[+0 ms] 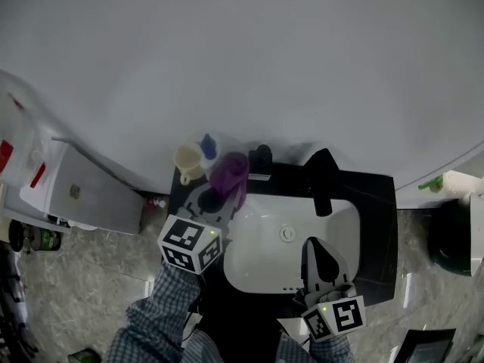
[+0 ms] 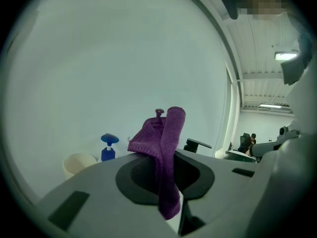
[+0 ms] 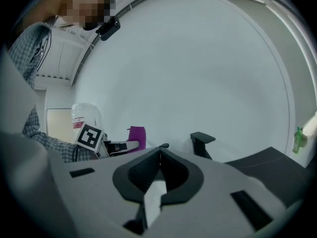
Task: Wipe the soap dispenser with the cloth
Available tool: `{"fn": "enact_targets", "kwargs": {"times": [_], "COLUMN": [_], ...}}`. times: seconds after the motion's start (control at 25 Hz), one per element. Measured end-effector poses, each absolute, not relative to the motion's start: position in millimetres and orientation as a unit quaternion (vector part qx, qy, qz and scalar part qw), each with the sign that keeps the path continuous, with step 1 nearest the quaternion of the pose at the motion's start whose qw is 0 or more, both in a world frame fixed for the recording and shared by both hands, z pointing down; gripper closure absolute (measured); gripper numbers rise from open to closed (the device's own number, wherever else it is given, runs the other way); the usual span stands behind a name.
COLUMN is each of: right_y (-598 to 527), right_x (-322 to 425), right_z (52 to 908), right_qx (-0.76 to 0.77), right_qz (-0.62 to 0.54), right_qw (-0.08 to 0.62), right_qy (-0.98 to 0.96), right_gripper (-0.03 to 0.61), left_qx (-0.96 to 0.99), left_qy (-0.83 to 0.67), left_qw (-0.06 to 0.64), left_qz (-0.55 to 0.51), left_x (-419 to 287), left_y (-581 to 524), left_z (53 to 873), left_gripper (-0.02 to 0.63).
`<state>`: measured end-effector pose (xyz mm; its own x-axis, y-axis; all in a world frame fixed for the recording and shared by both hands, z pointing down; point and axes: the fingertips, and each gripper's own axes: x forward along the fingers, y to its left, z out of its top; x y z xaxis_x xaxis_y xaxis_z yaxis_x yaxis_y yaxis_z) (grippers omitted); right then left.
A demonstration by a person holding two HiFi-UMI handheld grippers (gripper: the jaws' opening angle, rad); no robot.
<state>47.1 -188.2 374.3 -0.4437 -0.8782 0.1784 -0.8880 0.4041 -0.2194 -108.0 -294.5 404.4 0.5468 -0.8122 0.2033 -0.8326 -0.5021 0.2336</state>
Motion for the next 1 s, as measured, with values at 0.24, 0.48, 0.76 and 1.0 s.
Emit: {"fn": "enact_targets", "kwargs": {"times": [0.24, 0.48, 0.76, 1.0], "right_y": [-198.4, -207.6, -214.5, -216.8], "right_x": [57.2, 57.6, 59.1, 62.6], "right_z": [394.9, 414.3, 428.4, 433.8], "right_qx": [0.526, 0.516, 0.509, 0.508], "right_qz": [0.161, 0.173, 0.191, 0.198], "right_qw": [0.03, 0.048, 0.051, 0.049], "right_qy": [-0.835, -0.838, -0.838, -0.837], "right_gripper": [0.56, 0.56, 0.56, 0.56], "left_qx": [0.859, 0.845, 0.827, 0.806], "left_qy": [-0.482, -0.492, -0.507, -0.526], "left_qw": [0.163, 0.176, 0.207, 0.242], "left_qz": [0.055, 0.112, 0.125, 0.126], "left_x": [-96.7, -95.0, -97.1, -101.6], "left_y": [-333.7, -355.2, -366.3, -368.5], "left_z": [436.5, 480.2, 513.3, 535.8], "left_gripper": [0.557, 0.557, 0.557, 0.557]}}
